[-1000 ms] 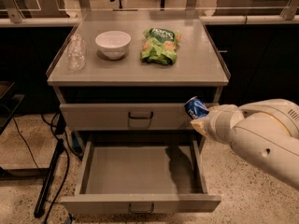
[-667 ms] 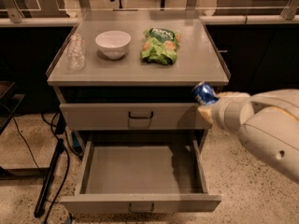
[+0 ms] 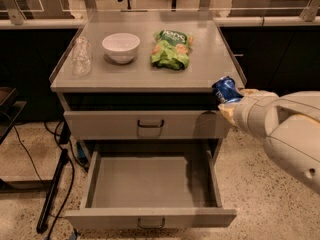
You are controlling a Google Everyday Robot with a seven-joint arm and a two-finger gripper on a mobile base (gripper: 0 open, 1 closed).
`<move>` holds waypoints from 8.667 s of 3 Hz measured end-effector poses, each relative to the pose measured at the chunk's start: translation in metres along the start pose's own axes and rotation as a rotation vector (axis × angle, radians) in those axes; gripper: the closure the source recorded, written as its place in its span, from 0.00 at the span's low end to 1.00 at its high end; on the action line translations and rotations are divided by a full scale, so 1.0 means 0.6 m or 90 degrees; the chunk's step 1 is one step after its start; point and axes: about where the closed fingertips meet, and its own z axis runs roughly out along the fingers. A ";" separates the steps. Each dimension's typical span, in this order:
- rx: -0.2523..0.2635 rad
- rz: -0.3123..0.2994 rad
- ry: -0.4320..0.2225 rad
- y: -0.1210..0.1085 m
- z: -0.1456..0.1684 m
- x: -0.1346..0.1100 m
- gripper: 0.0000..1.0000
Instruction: Pick pepsi can from middle drawer and place on counter
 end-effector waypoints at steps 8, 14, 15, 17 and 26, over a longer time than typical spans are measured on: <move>0.154 0.195 -0.089 -0.119 0.122 -0.121 1.00; 0.276 0.183 -0.135 -0.125 0.170 -0.166 1.00; 0.279 0.209 -0.136 -0.106 0.185 -0.168 1.00; 0.211 0.177 -0.151 -0.130 0.206 -0.261 1.00; 0.033 0.199 0.020 -0.133 0.313 -0.239 1.00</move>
Offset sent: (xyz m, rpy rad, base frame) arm 0.0724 -0.0127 0.0199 0.0939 -0.1606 -0.1479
